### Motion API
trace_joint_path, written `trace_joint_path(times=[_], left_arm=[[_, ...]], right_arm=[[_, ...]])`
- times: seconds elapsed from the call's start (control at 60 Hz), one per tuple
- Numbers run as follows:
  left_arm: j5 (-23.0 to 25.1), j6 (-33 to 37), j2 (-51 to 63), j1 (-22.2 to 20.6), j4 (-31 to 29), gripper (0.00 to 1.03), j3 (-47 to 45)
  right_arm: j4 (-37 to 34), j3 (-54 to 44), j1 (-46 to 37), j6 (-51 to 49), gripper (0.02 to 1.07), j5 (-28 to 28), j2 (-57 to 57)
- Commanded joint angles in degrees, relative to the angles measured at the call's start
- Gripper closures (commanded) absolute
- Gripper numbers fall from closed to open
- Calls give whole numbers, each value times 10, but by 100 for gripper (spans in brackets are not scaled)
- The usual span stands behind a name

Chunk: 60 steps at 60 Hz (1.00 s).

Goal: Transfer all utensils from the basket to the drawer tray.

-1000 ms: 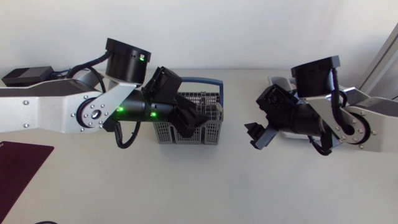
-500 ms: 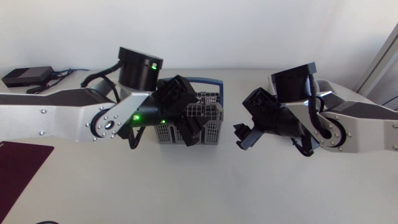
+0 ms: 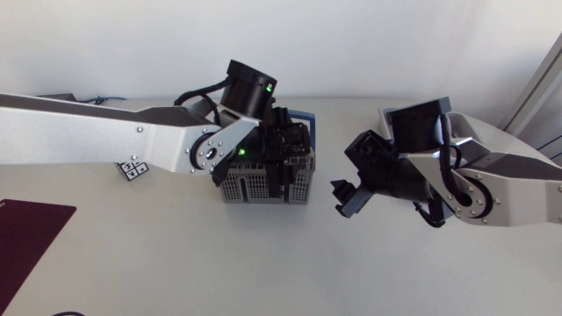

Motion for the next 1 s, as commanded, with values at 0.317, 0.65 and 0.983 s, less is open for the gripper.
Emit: trace_joint_path(times=[0.317,0.65,0.983], left_arm=[[-14,173,78,-3,-79,39,109],[-33,227,123,-4,-94,52,160],[-50,252,133,-15,-93,66,173]], right_arm=[[37,-16,-9,-12,22,-15,30],[51,-16,-15,-21,22,-27,48],[59,-22,-15,-23,22,-32,47]])
